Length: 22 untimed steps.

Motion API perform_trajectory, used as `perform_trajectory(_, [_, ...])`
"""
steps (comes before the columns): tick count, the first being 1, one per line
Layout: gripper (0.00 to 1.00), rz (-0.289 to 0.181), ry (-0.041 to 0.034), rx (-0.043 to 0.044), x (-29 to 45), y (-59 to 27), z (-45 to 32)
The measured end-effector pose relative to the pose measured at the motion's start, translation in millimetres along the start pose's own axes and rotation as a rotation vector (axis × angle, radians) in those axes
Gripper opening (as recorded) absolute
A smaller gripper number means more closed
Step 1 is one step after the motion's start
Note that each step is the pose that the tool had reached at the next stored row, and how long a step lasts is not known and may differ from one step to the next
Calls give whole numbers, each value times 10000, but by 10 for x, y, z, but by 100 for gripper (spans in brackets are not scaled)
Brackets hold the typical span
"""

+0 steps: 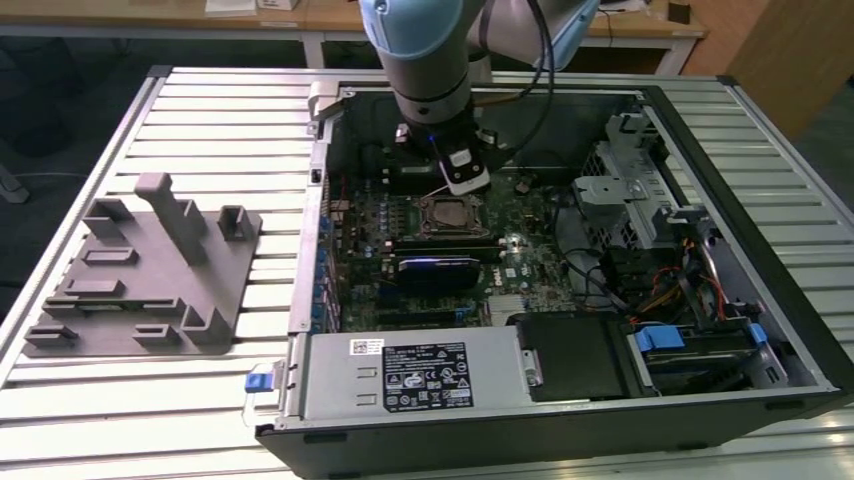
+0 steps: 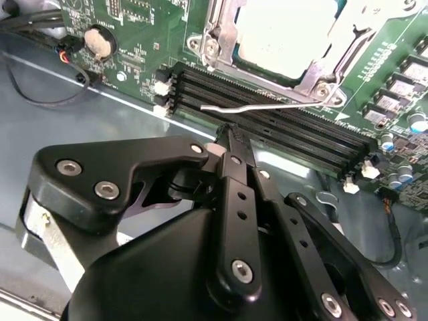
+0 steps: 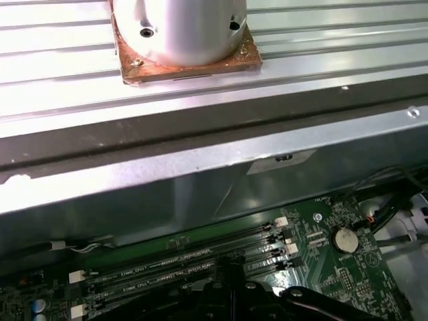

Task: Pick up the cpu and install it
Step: 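Install the first cpu locking lever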

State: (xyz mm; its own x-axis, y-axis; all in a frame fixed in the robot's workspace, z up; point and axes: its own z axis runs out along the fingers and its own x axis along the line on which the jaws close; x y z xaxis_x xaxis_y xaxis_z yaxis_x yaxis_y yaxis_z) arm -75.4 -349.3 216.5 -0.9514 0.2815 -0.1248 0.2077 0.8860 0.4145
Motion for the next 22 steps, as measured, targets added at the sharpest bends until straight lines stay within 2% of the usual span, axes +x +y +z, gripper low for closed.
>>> perform_trajectory(4, [11,140,-76,60,-5,-15,-3])
perform_trajectory(9, [11,426,-217,130,-5,-26,5])
perform_trajectory(11, [11,499,-271,199,-5,-28,8])
perform_trajectory(16, [11,497,-279,213,-4,-31,15])
perform_trajectory(22, [11,531,-373,313,6,-65,87])
